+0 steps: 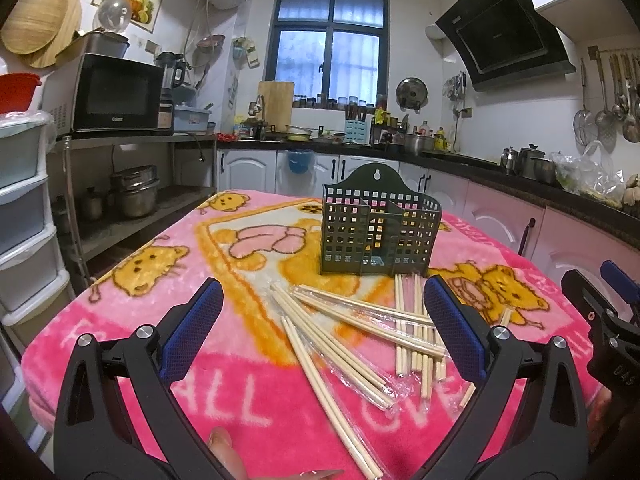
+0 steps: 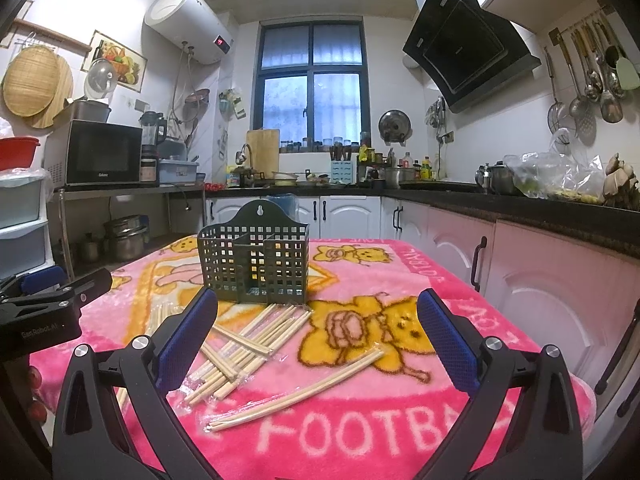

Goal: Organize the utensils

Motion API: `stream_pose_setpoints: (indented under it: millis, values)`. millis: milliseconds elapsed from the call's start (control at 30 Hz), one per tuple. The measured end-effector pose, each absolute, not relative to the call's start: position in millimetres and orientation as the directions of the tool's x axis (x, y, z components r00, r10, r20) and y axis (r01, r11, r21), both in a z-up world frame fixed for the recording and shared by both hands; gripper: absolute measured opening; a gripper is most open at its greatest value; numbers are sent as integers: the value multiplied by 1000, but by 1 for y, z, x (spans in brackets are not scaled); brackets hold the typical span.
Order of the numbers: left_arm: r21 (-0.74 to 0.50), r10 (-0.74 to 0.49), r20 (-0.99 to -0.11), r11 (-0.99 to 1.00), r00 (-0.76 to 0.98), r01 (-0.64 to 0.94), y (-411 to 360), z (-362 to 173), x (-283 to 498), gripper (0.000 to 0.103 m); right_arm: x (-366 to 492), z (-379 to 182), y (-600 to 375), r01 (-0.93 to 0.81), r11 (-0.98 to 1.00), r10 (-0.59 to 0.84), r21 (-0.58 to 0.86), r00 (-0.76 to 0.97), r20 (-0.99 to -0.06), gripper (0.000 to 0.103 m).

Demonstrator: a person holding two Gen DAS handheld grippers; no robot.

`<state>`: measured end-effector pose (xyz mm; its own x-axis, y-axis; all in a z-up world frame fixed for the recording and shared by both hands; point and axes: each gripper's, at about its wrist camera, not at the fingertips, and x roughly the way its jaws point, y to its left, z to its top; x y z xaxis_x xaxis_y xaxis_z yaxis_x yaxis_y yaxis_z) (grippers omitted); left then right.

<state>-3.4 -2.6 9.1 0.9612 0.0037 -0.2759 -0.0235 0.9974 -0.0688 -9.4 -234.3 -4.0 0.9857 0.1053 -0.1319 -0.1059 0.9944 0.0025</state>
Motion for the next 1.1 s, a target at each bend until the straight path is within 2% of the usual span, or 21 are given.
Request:
stream_pose_setpoints:
  millis: [1100]
  values:
    - [-115, 7, -290, 992, 957, -42, 13, 5, 1, 93, -5, -8, -224, -161, 987, 156, -14, 975, -160, 97]
